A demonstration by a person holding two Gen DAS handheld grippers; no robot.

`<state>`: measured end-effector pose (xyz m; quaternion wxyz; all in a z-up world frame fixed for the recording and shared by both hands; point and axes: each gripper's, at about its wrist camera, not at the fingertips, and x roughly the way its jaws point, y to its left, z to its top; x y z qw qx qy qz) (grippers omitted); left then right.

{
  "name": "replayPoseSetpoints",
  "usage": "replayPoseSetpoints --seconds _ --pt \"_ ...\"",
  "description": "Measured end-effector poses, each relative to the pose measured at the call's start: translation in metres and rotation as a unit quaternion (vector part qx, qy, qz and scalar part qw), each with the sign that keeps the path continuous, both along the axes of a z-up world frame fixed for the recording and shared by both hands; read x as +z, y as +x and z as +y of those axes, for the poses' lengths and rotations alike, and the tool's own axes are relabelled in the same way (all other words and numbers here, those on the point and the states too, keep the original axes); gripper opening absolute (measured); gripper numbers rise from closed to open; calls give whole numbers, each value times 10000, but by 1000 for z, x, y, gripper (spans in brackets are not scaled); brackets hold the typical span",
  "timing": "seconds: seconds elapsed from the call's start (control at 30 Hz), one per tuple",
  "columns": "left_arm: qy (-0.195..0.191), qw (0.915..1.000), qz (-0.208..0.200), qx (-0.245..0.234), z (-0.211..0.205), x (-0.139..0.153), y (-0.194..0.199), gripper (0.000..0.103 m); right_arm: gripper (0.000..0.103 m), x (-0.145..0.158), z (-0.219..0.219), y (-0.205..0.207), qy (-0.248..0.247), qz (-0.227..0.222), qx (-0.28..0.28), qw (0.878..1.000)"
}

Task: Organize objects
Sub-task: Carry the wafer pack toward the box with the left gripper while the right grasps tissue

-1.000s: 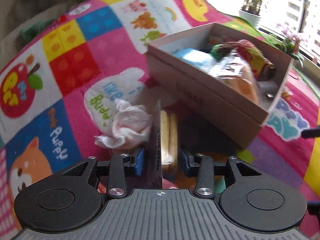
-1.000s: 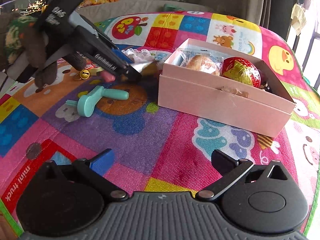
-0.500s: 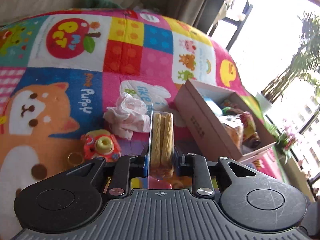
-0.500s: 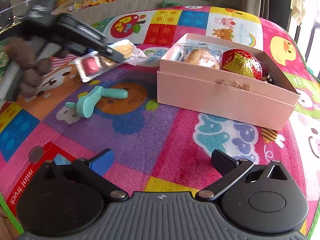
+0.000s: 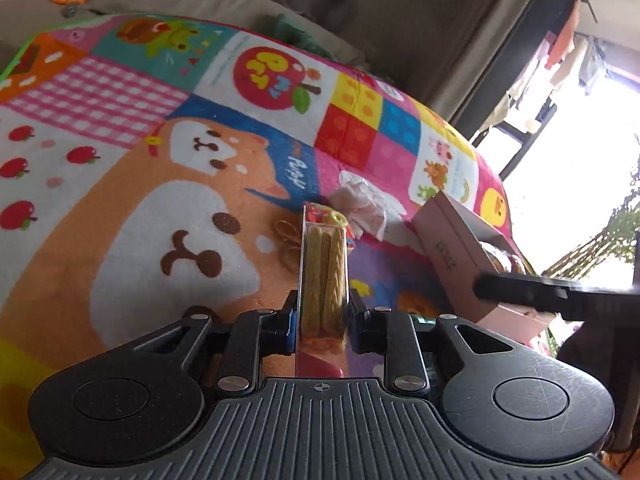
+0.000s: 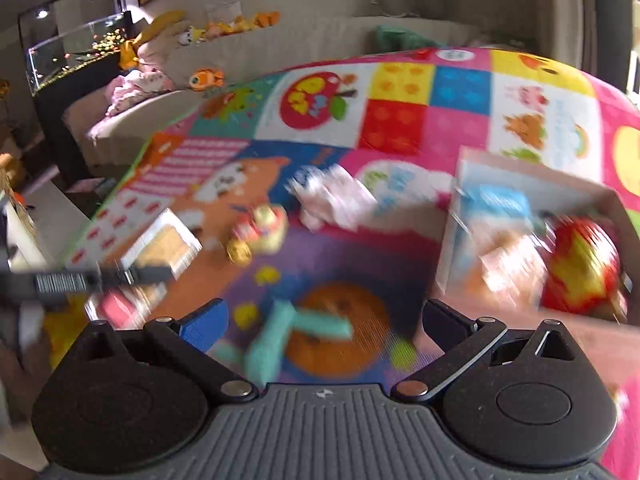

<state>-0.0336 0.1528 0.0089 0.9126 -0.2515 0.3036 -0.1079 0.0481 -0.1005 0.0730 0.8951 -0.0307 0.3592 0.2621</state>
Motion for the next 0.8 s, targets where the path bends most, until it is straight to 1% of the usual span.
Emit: replayPoseSetpoints --seconds 0.07,0.13,0.17,0.2,0.27,0.3,0.33,0.37,0.4,0.43,0.47,0.53,0.6,0.7,0.8 --pt "-160 9998 -61 -34 -3 -7 -1 26 103 5 16 31 46 108 -212 9997" --pt "-193 9998 -47 -100 -8 -14 -2 26 102 3 28 62 106 255 -524 9982" --pt "-162 9998 -96 -102 -9 -13 -4 26 102 0 34 75 93 310 -636 9974" --pt "-174 9997 -130 -118 -9 -13 -5 26 99 -6 40 91 55 419 -709 9966" --pt "-209 9997 -70 -132 -8 -15 -3 26 94 -19 52 114 -32 680 -725 9950" --pt "-225 9996 -78 -129 -8 -16 -4 26 88 -28 58 122 -121 781 -772 9939" --pt "-234 9996 -83 -130 -7 -16 -4 26 80 -35 64 129 -237 809 -832 9930" --pt "-250 9996 -84 -130 -7 -16 -4 26 75 -40 69 133 -343 838 -871 9921" --pt "-272 9995 -84 -127 -6 -16 -4 26 63 -43 73 137 -411 880 -867 9915" --pt "-309 9994 -77 -126 -5 -17 -3 26 48 -45 76 137 -469 922 -830 9912" --pt "-344 9993 -68 -121 -4 -17 -3 26 43 -45 79 135 -524 941 -725 9915" --pt "-381 9992 -57 -108 -3 -18 -3 26 27 -35 81 121 -586 812 -413 9941" --pt "-367 9993 -54 -99 -4 -17 -3 26 18 -19 75 102 -551 678 -232 9959" --pt "-337 9994 -55 -78 -4 -16 -4 26 11 9 52 64 -273 576 88 9979" --pt "-328 9994 -43 -64 -4 -16 -4 26 10 26 23 23 -188 458 282 9984"
